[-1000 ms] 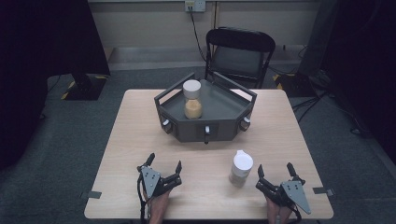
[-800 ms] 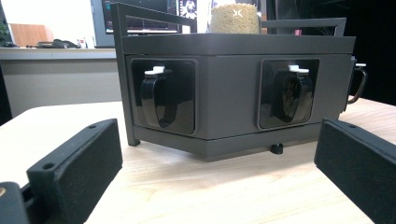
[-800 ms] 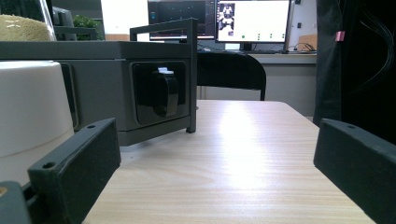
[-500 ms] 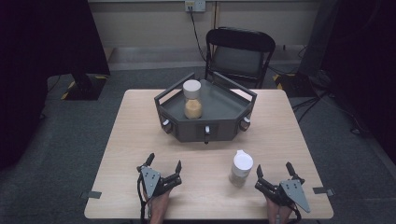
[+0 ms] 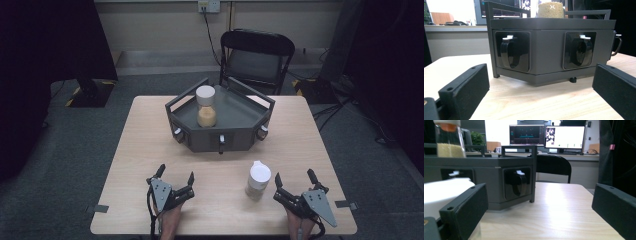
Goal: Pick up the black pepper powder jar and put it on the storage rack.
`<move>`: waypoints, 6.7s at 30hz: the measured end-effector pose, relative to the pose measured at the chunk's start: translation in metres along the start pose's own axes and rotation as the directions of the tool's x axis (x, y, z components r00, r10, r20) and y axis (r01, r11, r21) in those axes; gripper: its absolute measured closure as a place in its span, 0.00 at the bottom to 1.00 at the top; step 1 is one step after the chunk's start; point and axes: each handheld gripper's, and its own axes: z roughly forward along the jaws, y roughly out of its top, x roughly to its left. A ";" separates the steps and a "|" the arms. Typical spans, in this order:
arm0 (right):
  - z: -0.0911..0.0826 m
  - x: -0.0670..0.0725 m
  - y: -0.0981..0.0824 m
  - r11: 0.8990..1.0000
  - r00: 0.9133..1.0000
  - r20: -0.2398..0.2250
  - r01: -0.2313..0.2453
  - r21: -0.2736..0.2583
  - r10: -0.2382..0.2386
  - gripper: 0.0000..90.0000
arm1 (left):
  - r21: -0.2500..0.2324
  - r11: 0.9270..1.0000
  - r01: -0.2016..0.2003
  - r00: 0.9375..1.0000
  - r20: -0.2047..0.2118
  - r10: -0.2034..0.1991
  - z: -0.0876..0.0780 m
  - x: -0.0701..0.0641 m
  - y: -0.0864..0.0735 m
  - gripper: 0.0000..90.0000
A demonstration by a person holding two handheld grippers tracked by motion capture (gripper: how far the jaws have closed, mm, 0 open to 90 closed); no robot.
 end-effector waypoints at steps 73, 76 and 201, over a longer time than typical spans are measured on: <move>0.024 0.029 0.002 0.989 0.970 -0.242 0.031 0.145 0.005 0.33 | -0.002 1.000 -0.003 1.000 0.008 0.003 0.000 0.001 0.000 0.01; 0.024 0.029 0.003 0.988 0.970 -0.244 0.032 0.148 0.005 0.33 | -0.002 1.000 -0.003 1.000 0.009 0.003 0.000 0.001 0.000 0.01; 0.151 0.033 0.144 0.994 0.948 -0.314 0.071 0.087 -0.040 0.34 | -0.001 1.000 -0.005 1.000 0.004 0.005 0.000 0.000 0.000 0.01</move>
